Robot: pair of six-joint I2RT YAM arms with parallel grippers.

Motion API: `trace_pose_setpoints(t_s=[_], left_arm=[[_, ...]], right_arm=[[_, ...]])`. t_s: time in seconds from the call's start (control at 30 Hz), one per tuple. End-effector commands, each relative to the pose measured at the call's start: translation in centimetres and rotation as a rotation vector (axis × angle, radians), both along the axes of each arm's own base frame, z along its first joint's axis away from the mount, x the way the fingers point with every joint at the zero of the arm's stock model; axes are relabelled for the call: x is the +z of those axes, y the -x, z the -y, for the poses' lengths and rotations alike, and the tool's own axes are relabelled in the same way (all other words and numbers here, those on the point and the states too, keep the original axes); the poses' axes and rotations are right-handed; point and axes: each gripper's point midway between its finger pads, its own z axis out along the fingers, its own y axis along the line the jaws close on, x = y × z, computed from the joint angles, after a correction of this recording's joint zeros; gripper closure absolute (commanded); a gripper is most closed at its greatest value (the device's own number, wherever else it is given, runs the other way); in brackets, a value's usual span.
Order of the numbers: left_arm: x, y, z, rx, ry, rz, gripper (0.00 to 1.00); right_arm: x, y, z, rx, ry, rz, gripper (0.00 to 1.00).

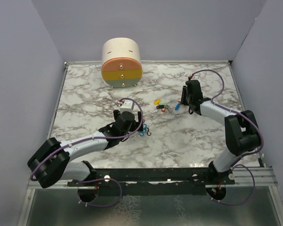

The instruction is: Put the keys on the keyring

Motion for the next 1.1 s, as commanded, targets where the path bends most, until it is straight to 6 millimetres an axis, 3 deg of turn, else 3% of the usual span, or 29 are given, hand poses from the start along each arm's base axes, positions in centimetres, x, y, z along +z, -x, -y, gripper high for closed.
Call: trace_pose_setpoints(t_s=[0.0, 0.13, 0.23, 0.33, 0.43, 0.6, 0.87, 1.07], left_arm=[[0.2, -0.1, 0.4, -0.011, 0.027, 0.006, 0.01], [-0.1, 0.0, 0.3, -0.009, 0.026, 0.001, 0.01], [-0.5, 0.1, 0.3, -0.011, 0.023, -0.007, 0.01], [-1.2, 0.3, 0.3, -0.013, 0.019, -0.024, 0.03], [-2.0, 0.5, 0.2, -0.016, 0.007, -0.038, 0.04], [-2.9, 0.7, -0.2, -0.007, -0.012, -0.053, 0.05], [-3.6, 0.5, -0.1, -0.006, -0.029, -0.059, 0.06], [-3.7, 0.5, -0.1, -0.010, -0.034, -0.060, 0.06]], right_arm=[[2.4, -0.5, -1.0, 0.051, -0.038, 0.071, 0.65], [4.0, 0.1, -3.5, 0.171, -0.059, 0.128, 0.63], [4.7, 1.2, -7.0, 0.281, -0.038, 0.160, 0.63], [4.6, 2.5, -10.3, 0.375, -0.038, 0.158, 0.63], [4.2, 3.3, -12.2, 0.434, -0.063, 0.159, 0.63], [3.3, 2.8, -13.4, 0.462, -0.089, 0.133, 0.63], [1.4, 0.1, -14.5, 0.451, -0.049, 0.090, 0.67], [0.0, -1.7, -14.2, 0.409, 0.020, 0.047, 0.72]])
